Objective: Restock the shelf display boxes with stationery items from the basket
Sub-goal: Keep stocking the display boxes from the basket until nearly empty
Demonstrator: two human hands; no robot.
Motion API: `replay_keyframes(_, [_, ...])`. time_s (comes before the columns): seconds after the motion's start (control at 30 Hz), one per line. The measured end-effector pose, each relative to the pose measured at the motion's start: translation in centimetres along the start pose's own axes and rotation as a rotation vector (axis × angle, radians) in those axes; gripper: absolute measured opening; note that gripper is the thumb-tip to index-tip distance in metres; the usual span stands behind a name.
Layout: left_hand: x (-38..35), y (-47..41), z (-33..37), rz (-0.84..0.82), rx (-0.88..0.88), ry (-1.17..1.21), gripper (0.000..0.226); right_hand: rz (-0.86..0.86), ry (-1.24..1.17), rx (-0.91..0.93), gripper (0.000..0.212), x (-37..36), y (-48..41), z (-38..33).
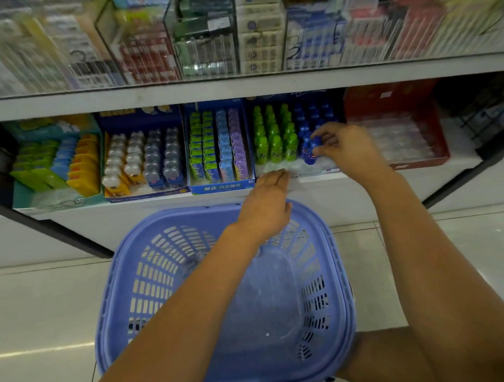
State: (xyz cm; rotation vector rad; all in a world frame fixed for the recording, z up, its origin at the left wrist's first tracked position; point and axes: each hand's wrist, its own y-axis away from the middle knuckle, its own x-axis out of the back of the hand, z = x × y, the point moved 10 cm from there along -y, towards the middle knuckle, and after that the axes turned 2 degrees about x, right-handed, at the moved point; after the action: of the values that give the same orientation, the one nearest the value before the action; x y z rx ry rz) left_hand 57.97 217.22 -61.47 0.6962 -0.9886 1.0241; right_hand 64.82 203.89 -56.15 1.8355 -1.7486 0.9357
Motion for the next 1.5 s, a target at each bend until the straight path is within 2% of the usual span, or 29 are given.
replay_keyframes(0.27, [0.1,-0.2,-0.2,-0.005,-0.016,0.006,0.063,-0.07,0.086,-0.043,0.031,-1.4,-0.1,0.2])
replay_keyframes(0.4, [-0.2,-0.4,-0.5,-0.045,0.001,-0.001,0.063,-0.029,0.032,-0.101,0.032,-1.4,0.3,0.8])
replay_keyframes(0.5, [0.0,-0.2,-0.4,-0.071,-0.007,0.039,0.062,-0.064,0.024,-0.152,0.036,-1.3,0.1,0.8])
replay_keyframes(0.57, [0.9,0.9,-0.8,-0.001,-0.01,0.169,0.057,-0.094,0.101,-0.137,0.039,-1.2,0.1,0.1])
replay_keyframes(0.63, [2.5,2.8,-2.6,0.182,0.025,0.358,0.043,-0.032,0.247,-0.066,0.042,-0.4,0.4,-1.5])
replay_keyframes(0.7, [2.6,5.4,-6.3,0.338,0.127,0.506,0.025,0.044,0.234,-0.047,0.04,-0.4,1.6,-3.1])
replay_keyframes(0.73, [1.9,6.5,-8.5,0.366,0.195,0.529,0.018,0.013,0.177,-0.065,0.035,-1.9,2.3,-3.6])
replay_keyframes(0.77, [0.5,7.5,-10.9,0.36,0.282,0.523,0.014,-0.089,0.123,-0.09,0.03,-4.5,3.2,-3.8])
replay_keyframes(0.87, [-5.2,10.4,-17.8,0.235,0.587,0.457,0.014,-0.534,0.069,-0.166,0.02,-15.9,7.8,-2.8])
replay_keyframes(0.93, [-8.6,12.3,-20.8,0.144,0.711,0.422,0.017,-0.663,0.108,-0.233,0.026,-22.1,10.6,-0.2])
replay_keyframes(1.0, [-11.4,13.2,-22.2,0.06,0.732,0.39,0.022,-0.635,0.107,-0.302,0.034,-26.0,12.1,2.7])
replay_keyframes(1.07, [-13.4,13.0,-22.4,-0.016,0.676,0.355,0.031,-0.531,0.085,-0.395,0.038,-27.8,12.8,5.2])
replay_keyframes(1.13, [-15.0,12.5,-22.4,-0.07,0.642,0.373,0.04,-0.396,0.038,-0.49,0.034,-28.8,12.9,7.4])
replay_keyframes(1.2, [-16.4,11.7,-22.8,-0.097,0.639,0.399,0.04,-0.331,0.001,-0.602,0.026,-30.4,13.2,9.4])
replay_keyframes(1.33, [-18.7,9.7,-23.1,-0.126,0.613,0.432,0.036,-0.235,-0.203,-0.905,0.037,-33.3,14.6,12.7])
replay_keyframes(1.43, [-19.8,8.8,-24.0,-0.073,0.693,0.476,0.03,-0.134,-0.182,-0.924,0.03,-34.0,13.8,13.5])
replay_keyframes(1.5, [-20.9,8.3,-24.4,-0.097,0.714,0.444,0.032,-0.098,-0.161,-0.934,0.027,-33.9,13.6,13.6])
